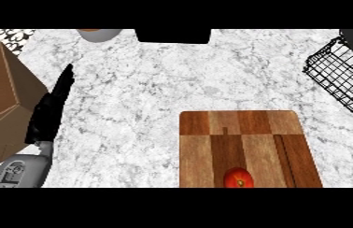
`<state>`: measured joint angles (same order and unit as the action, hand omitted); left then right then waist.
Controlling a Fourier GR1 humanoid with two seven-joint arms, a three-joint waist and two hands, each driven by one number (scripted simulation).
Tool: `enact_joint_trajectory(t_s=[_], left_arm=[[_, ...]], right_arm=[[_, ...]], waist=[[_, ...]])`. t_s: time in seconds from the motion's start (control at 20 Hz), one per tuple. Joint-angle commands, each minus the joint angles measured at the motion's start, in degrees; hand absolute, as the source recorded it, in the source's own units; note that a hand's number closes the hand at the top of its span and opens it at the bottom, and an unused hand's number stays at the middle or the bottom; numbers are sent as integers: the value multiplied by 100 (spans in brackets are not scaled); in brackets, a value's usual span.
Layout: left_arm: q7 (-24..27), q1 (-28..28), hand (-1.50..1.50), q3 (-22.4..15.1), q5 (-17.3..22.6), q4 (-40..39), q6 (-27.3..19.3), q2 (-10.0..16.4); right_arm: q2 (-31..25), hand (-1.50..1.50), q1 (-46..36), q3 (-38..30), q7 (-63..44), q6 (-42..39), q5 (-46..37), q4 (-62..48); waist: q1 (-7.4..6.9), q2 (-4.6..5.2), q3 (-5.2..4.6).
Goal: Pick the eggplant from the cutting board and place it in the tiered basket
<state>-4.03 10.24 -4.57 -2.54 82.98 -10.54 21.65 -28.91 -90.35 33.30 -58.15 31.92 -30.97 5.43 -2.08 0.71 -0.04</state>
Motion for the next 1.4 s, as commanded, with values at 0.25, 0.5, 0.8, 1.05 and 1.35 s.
enact_joint_trajectory(t_s=[0.25,0.5,0.8,1.05,1.35], left_arm=[[14,40,0,-1,-122,-34,6,-113],[143,-85,0,78,-95,-41,13,-115],[-87,230,0,231,-129,-238,65,-54],[40,67,0,273,-139,-141,156,-64],[212,-123,0,309,-144,-164,187,-142]], right_arm=[[-517,150,161,62,312,-417,-270,-432],[-916,150,448,454,201,-1085,-692,-536],[-1242,150,680,502,428,-1232,-835,-542],[-1325,150,910,229,927,-1433,-661,-402],[-1902,150,1334,-436,1861,-1328,-79,-256]], waist=[[-39,45,2],[-56,66,-1],[63,3,7],[68,-20,6],[102,-20,10]])
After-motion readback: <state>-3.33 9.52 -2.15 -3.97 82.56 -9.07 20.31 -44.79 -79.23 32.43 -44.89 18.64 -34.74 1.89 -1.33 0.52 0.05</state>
